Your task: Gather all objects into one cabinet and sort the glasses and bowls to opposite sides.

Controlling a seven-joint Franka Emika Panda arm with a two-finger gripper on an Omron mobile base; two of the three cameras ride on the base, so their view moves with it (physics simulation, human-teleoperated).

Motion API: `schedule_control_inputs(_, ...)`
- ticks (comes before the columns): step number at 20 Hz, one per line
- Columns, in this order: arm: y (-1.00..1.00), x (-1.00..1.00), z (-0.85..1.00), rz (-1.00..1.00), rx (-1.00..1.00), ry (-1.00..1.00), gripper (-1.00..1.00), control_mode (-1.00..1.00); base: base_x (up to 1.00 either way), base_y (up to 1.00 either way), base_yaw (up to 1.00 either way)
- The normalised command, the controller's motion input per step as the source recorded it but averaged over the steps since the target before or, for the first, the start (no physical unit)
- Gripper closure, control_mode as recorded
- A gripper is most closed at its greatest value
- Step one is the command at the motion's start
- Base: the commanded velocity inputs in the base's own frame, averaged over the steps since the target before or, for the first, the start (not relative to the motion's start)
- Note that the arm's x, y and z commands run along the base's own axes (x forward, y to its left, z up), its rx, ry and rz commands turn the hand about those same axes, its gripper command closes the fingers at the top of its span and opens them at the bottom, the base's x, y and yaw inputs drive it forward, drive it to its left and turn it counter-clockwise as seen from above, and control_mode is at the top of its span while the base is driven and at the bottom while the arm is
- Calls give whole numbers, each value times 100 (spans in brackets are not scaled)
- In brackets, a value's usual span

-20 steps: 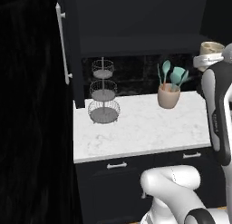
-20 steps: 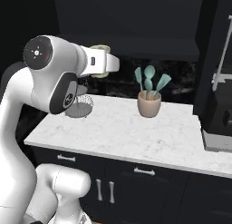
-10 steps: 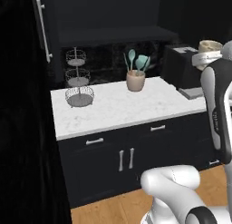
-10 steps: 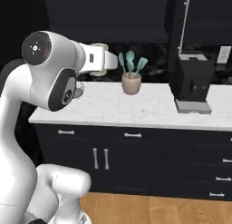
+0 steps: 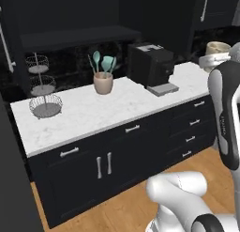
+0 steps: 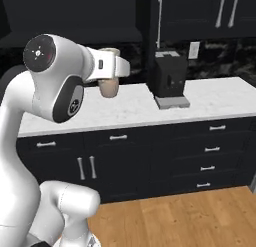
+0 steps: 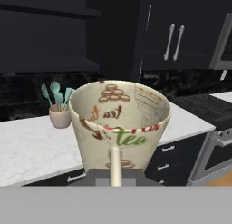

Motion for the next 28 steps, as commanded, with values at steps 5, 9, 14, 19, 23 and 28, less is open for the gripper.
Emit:
schedule_control_inputs(5,0,0,0,0,0,0,100,100,-45,-81,-6)
schedule_control_inputs(9,0,0,0,0,0,0,100,100,-65,-80,-11)
schedule_control_inputs(14,0,0,0,0,0,0,100,100,-7,-89,-1)
schedule_control_inputs(19,0,0,0,0,0,0,100,100,-7,-100,-5)
schedule_control_inputs(23,0,0,0,0,0,0,100,100,11,-100,-1)
schedule_control_inputs(28,0,0,0,0,0,0,100,100,8,-100,-16)
